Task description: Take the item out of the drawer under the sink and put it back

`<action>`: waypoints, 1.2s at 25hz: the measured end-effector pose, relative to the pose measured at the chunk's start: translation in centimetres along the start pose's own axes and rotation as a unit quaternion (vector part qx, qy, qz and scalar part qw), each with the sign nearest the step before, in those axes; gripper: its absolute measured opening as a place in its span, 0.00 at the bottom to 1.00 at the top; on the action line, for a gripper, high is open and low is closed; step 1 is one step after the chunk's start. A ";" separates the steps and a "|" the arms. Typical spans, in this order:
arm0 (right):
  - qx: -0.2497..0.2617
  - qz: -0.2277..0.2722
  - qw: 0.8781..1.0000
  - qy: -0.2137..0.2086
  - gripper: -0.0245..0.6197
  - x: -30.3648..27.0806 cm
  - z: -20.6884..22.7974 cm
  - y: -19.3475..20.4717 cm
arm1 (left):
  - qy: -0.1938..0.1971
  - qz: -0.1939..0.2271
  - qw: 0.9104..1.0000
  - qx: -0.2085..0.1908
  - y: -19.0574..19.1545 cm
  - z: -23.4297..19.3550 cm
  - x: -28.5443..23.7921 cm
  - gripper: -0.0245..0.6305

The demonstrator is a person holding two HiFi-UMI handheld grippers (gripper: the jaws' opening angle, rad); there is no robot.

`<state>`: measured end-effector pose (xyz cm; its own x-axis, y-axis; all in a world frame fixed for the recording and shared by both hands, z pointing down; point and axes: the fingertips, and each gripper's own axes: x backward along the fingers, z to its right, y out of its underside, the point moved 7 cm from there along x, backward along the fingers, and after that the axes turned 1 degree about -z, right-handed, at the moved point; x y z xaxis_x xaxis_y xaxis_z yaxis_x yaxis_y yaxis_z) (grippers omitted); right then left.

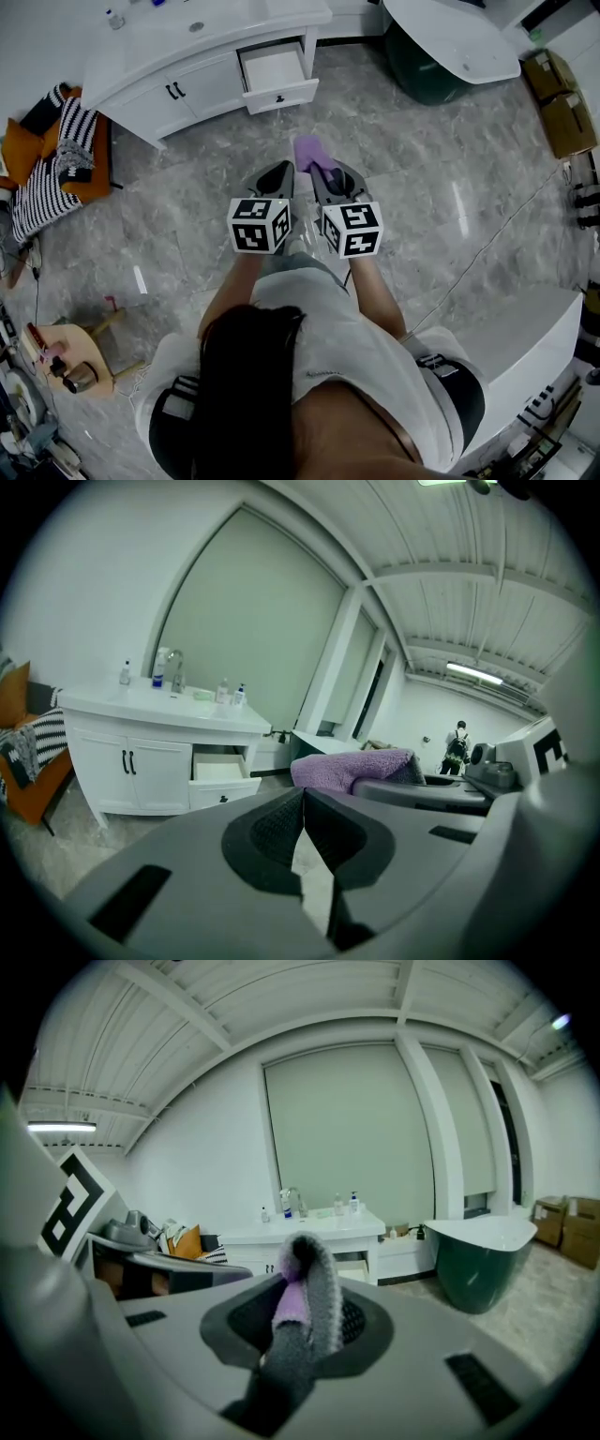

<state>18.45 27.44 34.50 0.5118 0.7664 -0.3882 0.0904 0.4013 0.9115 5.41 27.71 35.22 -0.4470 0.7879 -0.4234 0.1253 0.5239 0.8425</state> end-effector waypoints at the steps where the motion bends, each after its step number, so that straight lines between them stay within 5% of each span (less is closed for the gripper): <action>1: 0.001 0.001 1.000 0.000 0.17 -0.2 0.4 -0.2 | 0.000 0.001 1.000 -0.001 -0.1 0.2 -0.4 0.05; 30: 0.000 0.001 1.000 -0.004 0.17 -4.7 3.5 -0.9 | -0.031 0.007 0.999 0.016 -1.3 -3.4 -4.6 0.05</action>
<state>18.94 21.74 35.95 0.5186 0.7630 -0.3859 0.0900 0.4001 0.9121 4.32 22.33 37.20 -0.3902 0.8131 -0.4320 0.1605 0.5220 0.8377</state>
